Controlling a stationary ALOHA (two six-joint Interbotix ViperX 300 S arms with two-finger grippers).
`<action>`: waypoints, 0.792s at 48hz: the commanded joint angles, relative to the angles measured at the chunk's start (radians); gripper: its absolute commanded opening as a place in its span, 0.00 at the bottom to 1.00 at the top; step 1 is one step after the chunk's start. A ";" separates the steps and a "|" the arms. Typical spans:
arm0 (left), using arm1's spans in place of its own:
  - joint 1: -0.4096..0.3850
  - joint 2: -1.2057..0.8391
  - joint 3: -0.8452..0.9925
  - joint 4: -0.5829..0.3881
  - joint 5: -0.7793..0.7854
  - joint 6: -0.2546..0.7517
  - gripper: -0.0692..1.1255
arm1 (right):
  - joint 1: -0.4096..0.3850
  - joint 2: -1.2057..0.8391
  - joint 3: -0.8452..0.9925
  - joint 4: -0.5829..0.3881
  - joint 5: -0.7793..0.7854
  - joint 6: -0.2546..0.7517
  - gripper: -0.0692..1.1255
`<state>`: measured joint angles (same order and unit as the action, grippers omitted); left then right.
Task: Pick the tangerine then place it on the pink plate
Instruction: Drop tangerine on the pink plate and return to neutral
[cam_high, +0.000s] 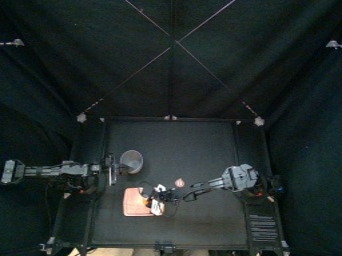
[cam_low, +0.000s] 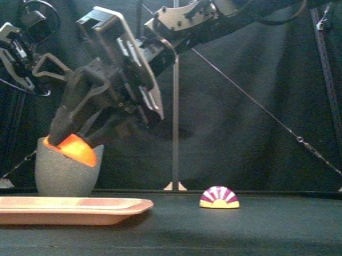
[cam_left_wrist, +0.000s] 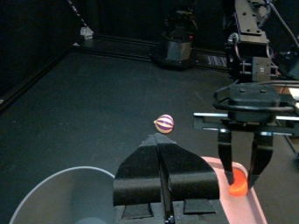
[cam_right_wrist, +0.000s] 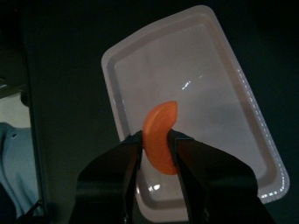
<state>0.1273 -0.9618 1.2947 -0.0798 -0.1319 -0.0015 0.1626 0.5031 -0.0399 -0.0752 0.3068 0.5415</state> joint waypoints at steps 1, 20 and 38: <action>0.003 0.005 -0.012 0.000 -0.006 -0.002 0.15 | -0.003 -0.011 -0.054 -0.046 0.005 0.002 0.65; 0.003 0.005 -0.011 0.000 -0.008 -0.002 0.15 | -0.005 -0.032 -0.048 -0.077 0.023 0.005 0.79; 0.003 0.005 -0.006 0.000 -0.006 -0.002 0.15 | -0.008 -0.209 0.132 -0.149 -0.150 0.006 0.79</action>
<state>0.1289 -0.9618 1.3008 -0.0798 -0.1319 -0.0031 0.1595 0.3866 0.0583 -0.2178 0.2255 0.5522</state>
